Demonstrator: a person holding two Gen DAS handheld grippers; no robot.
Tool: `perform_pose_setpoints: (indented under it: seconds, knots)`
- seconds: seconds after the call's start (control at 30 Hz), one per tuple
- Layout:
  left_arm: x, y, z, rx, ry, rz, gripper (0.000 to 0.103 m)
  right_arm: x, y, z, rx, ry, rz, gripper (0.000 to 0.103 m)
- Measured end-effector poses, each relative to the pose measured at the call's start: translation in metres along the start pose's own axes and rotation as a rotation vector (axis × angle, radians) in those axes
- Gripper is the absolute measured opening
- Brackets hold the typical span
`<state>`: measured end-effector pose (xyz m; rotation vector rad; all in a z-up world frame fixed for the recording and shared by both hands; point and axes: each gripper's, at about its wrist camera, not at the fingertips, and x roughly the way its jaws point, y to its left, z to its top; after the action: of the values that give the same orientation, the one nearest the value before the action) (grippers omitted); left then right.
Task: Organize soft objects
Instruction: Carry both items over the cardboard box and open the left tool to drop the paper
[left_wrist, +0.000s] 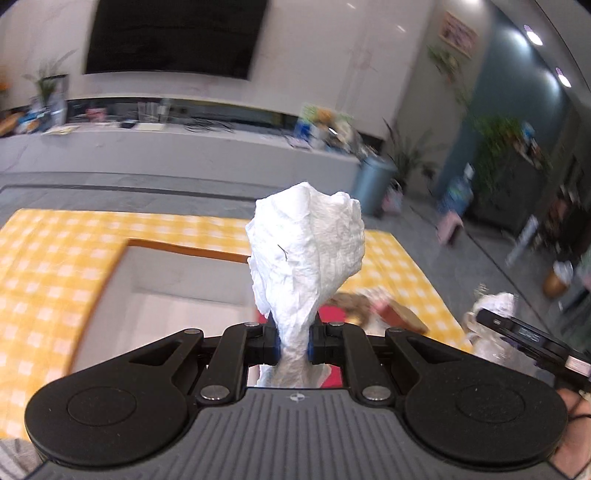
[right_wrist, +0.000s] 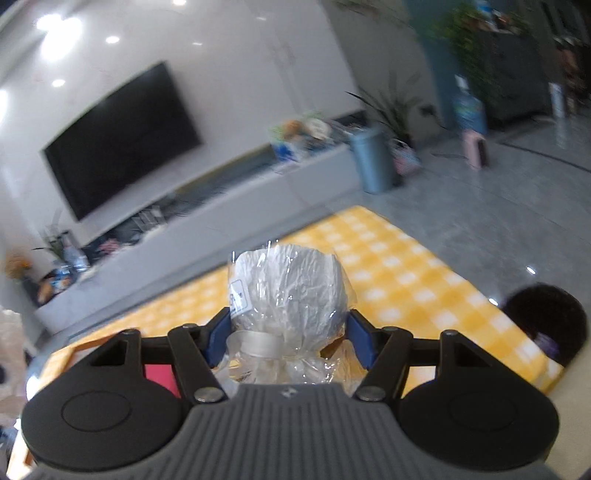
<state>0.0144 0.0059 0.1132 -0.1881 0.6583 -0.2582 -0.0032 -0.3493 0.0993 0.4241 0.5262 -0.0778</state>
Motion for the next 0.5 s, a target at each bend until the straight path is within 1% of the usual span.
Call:
perform_pose_setpoints:
  seconds: [0.07, 0.17, 0.2, 0.23, 0.33, 0.4, 0.5]
  knots:
    - [-0.008, 0.023, -0.002, -0.045, -0.023, 0.029, 0.014, -0.005, 0.023, 0.000, -0.023, -0.011, 0.040, 0.065]
    - [-0.013, 0.055, -0.008, -0.094, -0.021, 0.057, 0.014, -0.009, 0.061, -0.002, -0.064, -0.018, 0.099, 0.067]
    - [-0.013, 0.065, -0.011, -0.103, -0.014, 0.060, 0.014, -0.008, 0.077, -0.004, -0.092, -0.006, 0.125, 0.069]
    - [-0.011, 0.075, -0.014, -0.113, -0.003, 0.064, 0.014, -0.006, 0.093, -0.007, -0.126, 0.011, 0.151, 0.069]
    - [-0.006, 0.110, -0.026, -0.194, 0.025, 0.095, 0.014, 0.000, 0.138, -0.022, -0.183, 0.035, 0.234, 0.065]
    - [0.001, 0.125, -0.031, -0.204, 0.017, 0.114, 0.014, 0.009, 0.167, -0.034, -0.205, 0.065, 0.294, 0.063]
    - [0.008, 0.141, -0.039, -0.197, 0.007, 0.130, 0.014, 0.027, 0.208, -0.055, -0.253, 0.122, 0.331, 0.062]
